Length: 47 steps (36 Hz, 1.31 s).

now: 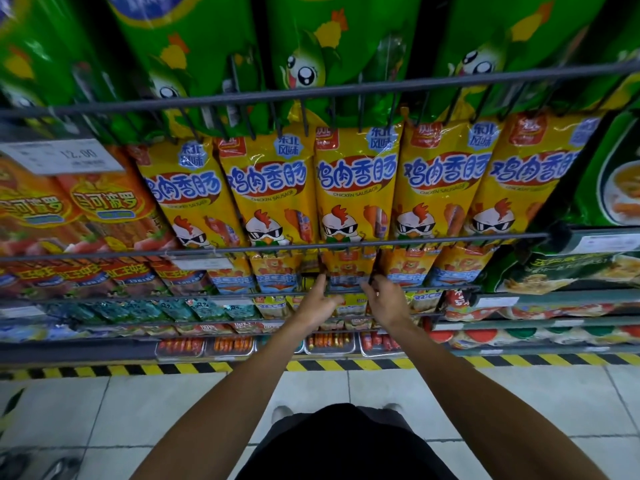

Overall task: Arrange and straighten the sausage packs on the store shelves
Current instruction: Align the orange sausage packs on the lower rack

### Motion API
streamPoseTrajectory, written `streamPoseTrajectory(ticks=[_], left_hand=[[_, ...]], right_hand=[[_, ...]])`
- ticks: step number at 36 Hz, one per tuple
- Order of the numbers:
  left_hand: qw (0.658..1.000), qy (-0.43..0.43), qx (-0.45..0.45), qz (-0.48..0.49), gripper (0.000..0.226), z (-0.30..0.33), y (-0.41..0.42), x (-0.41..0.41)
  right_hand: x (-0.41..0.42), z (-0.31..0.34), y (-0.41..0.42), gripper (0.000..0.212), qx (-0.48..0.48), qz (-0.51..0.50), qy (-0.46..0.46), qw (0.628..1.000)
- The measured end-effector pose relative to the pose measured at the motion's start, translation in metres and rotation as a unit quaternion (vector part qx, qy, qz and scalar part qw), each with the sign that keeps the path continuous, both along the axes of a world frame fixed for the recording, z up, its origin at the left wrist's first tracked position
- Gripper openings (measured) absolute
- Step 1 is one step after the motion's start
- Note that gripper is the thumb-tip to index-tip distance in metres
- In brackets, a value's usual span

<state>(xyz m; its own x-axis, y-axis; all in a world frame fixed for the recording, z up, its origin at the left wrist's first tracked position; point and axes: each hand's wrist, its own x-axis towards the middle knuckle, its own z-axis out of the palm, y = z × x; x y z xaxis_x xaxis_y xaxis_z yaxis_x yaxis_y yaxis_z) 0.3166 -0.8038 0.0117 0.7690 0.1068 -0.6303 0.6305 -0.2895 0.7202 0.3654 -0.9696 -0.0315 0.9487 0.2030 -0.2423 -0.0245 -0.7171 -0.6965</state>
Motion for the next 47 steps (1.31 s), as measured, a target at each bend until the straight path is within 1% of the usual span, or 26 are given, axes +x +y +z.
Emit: streamPoseTrajectory(ticks=[2, 5, 9, 12, 15, 17, 19, 21, 23, 26, 28, 29, 31, 32, 34, 36, 40, 44, 47], left_hand=[[1.0, 0.005, 0.002, -0.004, 0.085, 0.0, 0.001, -0.001], [1.0, 0.001, 0.0, 0.003, 0.085, -0.001, 0.004, -0.002], [1.0, -0.025, 0.006, 0.005, 0.078, -0.001, 0.016, -0.005], [0.999, -0.042, 0.014, 0.03, 0.072, 0.001, 0.031, -0.013], [0.994, -0.068, 0.025, 0.08, 0.065, 0.004, 0.052, -0.028], [0.989, -0.087, 0.048, 0.11, 0.059, 0.005, 0.068, -0.038], [0.983, -0.099, 0.065, 0.137, 0.055, 0.005, 0.086, -0.047], [0.98, -0.098, 0.067, 0.16, 0.06, 0.008, 0.102, -0.053], [0.98, -0.091, 0.049, 0.17, 0.067, 0.014, 0.113, -0.055], [0.986, -0.083, 0.019, 0.147, 0.065, 0.017, 0.124, -0.052], [0.99, -0.078, 0.015, 0.119, 0.067, 0.017, 0.13, -0.047], [0.992, -0.07, 0.011, 0.108, 0.071, 0.016, 0.133, -0.045], [0.994, -0.058, 0.009, 0.096, 0.073, 0.014, 0.138, -0.041], [0.994, -0.059, 0.012, 0.089, 0.073, 0.014, 0.139, -0.04], [0.995, -0.062, 0.01, 0.073, 0.074, 0.012, 0.142, -0.038], [0.996, -0.066, -0.001, 0.067, 0.076, 0.013, 0.142, -0.038], [0.993, -0.083, -0.023, 0.081, 0.077, 0.009, 0.14, -0.042], [0.989, -0.099, -0.041, 0.106, 0.077, 0.005, 0.143, -0.049], [0.984, -0.126, -0.045, 0.117, 0.074, 0.006, 0.144, -0.052]], right_hand=[[0.001, -0.002, 0.0, 0.027, -0.009, 0.005, -0.003, 1.0], [0.0, 0.0, 0.0, 0.035, -0.013, 0.013, -0.003, 1.0], [-0.014, 0.005, -0.003, 0.048, 0.019, -0.011, -0.026, 0.999], [-0.031, 0.013, -0.006, 0.047, 0.074, -0.049, -0.042, 0.995], [-0.045, 0.021, -0.001, 0.04, 0.119, -0.068, -0.057, 0.989], [-0.048, 0.023, 0.009, 0.036, 0.135, -0.051, -0.06, 0.988], [-0.047, 0.021, 0.024, 0.034, 0.144, -0.004, -0.062, 0.988], [-0.045, 0.02, 0.041, 0.035, 0.135, 0.051, -0.051, 0.988], [-0.041, 0.019, 0.062, 0.04, 0.12, 0.088, -0.018, 0.989], [-0.034, 0.021, 0.096, 0.052, 0.109, 0.081, 0.048, 0.99], [-0.03, 0.025, 0.116, 0.058, 0.058, 0.08, 0.064, 0.993], [-0.027, 0.025, 0.125, 0.053, 0.037, 0.083, 0.067, 0.994], [-0.023, 0.025, 0.139, 0.032, 0.015, 0.076, 0.081, 0.994], [-0.022, 0.022, 0.144, 0.027, 0.005, 0.063, 0.089, 0.994], [-0.02, 0.016, 0.152, 0.035, -0.003, 0.036, 0.1, 0.994], [-0.022, 0.014, 0.158, 0.034, -0.01, 0.011, 0.092, 0.996], [-0.026, 0.02, 0.163, 0.025, -0.028, -0.007, 0.053, 0.998], [-0.033, 0.023, 0.163, 0.029, -0.023, -0.007, 0.013, 1.0], [-0.038, 0.029, 0.16, 0.025, -0.014, -0.014, -0.026, 0.999]])
